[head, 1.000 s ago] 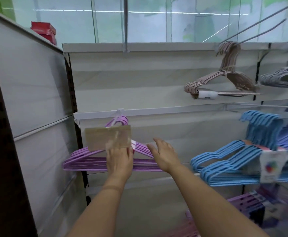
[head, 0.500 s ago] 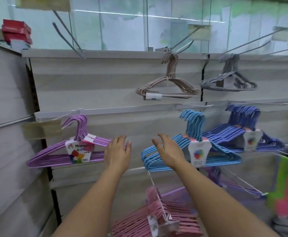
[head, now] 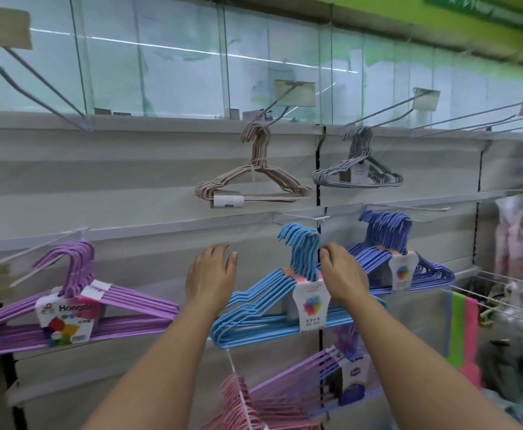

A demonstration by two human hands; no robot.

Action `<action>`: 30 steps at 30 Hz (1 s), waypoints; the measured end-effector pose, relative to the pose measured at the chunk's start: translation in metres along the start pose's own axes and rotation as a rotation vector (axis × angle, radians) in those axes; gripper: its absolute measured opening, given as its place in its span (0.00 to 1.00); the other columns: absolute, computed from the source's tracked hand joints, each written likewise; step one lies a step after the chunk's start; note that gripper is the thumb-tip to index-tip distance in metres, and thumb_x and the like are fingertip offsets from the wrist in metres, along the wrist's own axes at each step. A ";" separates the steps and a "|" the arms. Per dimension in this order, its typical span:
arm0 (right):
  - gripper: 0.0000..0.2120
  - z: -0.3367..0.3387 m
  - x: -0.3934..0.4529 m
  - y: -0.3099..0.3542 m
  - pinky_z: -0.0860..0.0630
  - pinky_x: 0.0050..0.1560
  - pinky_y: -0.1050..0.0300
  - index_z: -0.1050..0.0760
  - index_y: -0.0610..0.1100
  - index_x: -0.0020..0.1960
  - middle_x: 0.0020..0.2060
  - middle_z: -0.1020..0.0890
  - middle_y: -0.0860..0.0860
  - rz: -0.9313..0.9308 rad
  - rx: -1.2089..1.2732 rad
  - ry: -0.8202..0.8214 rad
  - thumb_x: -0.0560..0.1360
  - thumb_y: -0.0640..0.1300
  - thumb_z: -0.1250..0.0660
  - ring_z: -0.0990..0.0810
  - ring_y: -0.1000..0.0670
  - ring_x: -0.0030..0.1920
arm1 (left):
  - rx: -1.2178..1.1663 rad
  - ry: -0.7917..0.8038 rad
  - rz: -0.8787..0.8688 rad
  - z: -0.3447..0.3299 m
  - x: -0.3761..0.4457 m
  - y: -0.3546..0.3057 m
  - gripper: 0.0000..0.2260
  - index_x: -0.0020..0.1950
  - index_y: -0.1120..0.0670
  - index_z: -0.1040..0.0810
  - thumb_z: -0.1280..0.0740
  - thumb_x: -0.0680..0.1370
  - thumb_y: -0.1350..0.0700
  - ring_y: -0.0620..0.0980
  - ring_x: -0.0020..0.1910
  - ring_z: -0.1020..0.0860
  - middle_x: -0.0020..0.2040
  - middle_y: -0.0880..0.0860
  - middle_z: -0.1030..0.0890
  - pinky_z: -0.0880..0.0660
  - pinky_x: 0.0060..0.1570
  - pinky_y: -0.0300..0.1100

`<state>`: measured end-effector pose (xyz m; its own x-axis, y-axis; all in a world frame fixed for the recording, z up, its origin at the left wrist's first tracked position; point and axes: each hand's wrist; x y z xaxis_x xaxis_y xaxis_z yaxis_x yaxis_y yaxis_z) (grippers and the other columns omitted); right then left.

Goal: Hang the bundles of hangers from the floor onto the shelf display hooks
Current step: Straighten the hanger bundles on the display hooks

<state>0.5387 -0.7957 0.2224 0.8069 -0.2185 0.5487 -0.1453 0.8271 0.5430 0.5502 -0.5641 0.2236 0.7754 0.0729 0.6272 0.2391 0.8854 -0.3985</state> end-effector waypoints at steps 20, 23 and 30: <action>0.17 0.001 0.193 -0.036 0.29 0.54 0.51 0.29 0.47 0.67 0.61 0.22 0.46 0.221 0.002 -0.039 0.81 0.49 0.46 0.25 0.43 0.60 | 0.145 -0.245 -0.031 -0.051 0.138 -0.059 0.19 0.71 0.54 0.33 0.44 0.82 0.50 0.55 0.67 0.32 0.69 0.54 0.30 0.35 0.64 0.49; 0.16 -0.009 0.216 -0.028 0.29 0.50 0.52 0.27 0.48 0.64 0.58 0.20 0.46 0.269 0.039 -0.025 0.82 0.51 0.47 0.23 0.43 0.57 | 0.217 -0.288 -0.032 -0.059 0.150 -0.061 0.20 0.73 0.53 0.35 0.44 0.81 0.50 0.55 0.69 0.35 0.72 0.53 0.34 0.38 0.66 0.49; 0.18 -0.033 0.248 -0.009 0.32 0.62 0.50 0.33 0.46 0.71 0.66 0.27 0.46 0.452 0.067 0.008 0.82 0.48 0.47 0.30 0.43 0.65 | 0.374 -0.371 0.057 -0.065 0.181 -0.058 0.24 0.77 0.49 0.44 0.44 0.82 0.49 0.55 0.74 0.43 0.76 0.54 0.42 0.46 0.73 0.52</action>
<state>0.7593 -0.8401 0.3326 0.6582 0.1611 0.7354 -0.5206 0.8031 0.2900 0.7144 -0.6326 0.3165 0.5059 0.2231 0.8332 -0.0747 0.9737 -0.2153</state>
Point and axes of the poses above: each hand's wrist, its own x-axis towards the middle knuckle, its own z-axis out of the back of the hand, y = z × x
